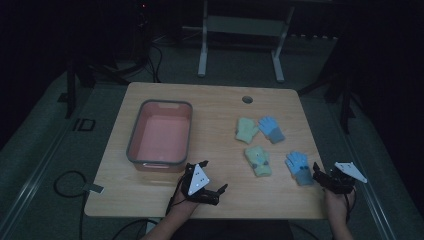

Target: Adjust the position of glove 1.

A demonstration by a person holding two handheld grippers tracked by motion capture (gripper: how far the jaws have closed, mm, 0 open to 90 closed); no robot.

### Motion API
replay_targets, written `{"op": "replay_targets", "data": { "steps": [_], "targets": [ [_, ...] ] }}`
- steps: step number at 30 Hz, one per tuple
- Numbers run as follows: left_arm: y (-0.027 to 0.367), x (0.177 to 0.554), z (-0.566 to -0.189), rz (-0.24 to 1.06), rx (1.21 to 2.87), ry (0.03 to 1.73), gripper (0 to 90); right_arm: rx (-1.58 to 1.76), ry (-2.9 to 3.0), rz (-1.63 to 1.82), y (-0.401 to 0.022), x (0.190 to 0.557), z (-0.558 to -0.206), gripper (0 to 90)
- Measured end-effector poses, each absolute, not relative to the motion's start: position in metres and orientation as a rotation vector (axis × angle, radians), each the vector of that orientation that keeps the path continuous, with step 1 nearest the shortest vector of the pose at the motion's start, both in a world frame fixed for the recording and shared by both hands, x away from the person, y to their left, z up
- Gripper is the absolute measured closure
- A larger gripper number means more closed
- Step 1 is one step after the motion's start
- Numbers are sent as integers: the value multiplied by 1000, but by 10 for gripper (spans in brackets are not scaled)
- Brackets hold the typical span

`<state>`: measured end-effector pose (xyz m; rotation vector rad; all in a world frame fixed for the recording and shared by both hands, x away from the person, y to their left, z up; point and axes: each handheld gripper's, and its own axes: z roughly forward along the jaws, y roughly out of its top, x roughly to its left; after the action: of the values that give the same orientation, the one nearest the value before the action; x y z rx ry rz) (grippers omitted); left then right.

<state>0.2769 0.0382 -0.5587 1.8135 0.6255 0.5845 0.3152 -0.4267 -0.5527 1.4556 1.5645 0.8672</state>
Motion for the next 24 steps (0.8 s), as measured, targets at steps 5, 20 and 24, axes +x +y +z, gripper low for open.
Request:
{"op": "replay_targets", "data": {
  "steps": [5,20,24],
  "targets": [
    [38,277,-559,588,1816,623,6,1469,1569,863,-427,314,-553,110],
    [38,277,-559,584,1813,619,7,1492,1597,836,-424,313,-546,110],
    [38,276,-559,589,1816,617,7,1512,1591,852,-428,313,-543,110]
  ]
}}
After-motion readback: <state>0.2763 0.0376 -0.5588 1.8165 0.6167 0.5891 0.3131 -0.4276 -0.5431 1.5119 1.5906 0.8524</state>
